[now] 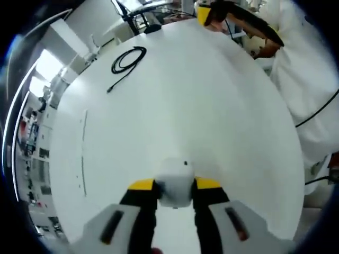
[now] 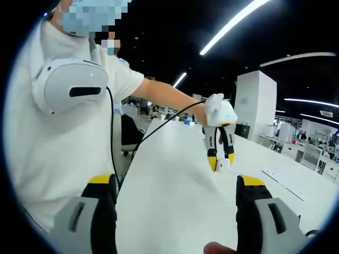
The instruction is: Plug the desk Type‑C cable into the charger adapter.
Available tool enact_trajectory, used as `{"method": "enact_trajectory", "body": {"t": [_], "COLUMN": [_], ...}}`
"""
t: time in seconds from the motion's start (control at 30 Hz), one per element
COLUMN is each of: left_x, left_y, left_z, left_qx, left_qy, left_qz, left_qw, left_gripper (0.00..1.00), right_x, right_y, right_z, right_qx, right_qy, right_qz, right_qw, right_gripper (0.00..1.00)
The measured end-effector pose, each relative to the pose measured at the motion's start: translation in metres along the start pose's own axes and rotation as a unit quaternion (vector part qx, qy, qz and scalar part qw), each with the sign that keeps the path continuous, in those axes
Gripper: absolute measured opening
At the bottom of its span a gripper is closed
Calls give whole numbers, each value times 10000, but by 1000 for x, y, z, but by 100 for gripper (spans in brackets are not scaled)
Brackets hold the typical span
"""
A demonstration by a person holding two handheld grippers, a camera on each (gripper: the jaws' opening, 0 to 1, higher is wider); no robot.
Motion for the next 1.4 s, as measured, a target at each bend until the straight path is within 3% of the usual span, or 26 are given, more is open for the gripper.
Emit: {"method": "enact_trajectory", "body": {"t": [0.4,0.73,1.4], "left_x": [2,5,10], "left_y": [-7,-25,-50], "left_z": [-2,-4,-1], "left_qx": [79,314,495], "left_qy": [-26,-143,-342], "left_qz": [-28,240,182], "left_qw": [10000,9991,9980], "left_gripper": [23,23,24], "right_x": [0,1,0], "right_y": [0,1,3], "right_z": [-1,-1,0], "right_qx": [21,45,53], "right_qy": [-7,-25,-52], "right_qz": [-10,-31,-70], "right_qw": [10000,10000,9999], "right_gripper": [95,95,95]}}
Point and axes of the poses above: the point that each gripper's makers call its tool centre point, and the gripper's own axes: x roughly backward along the fingers, y roughly to its left, z roughly out of its underside, the point moved 6 cm from there along x, roughly backward along the fingers, and after that the axes turned 4 degrees about y, right-handed, at the moved point
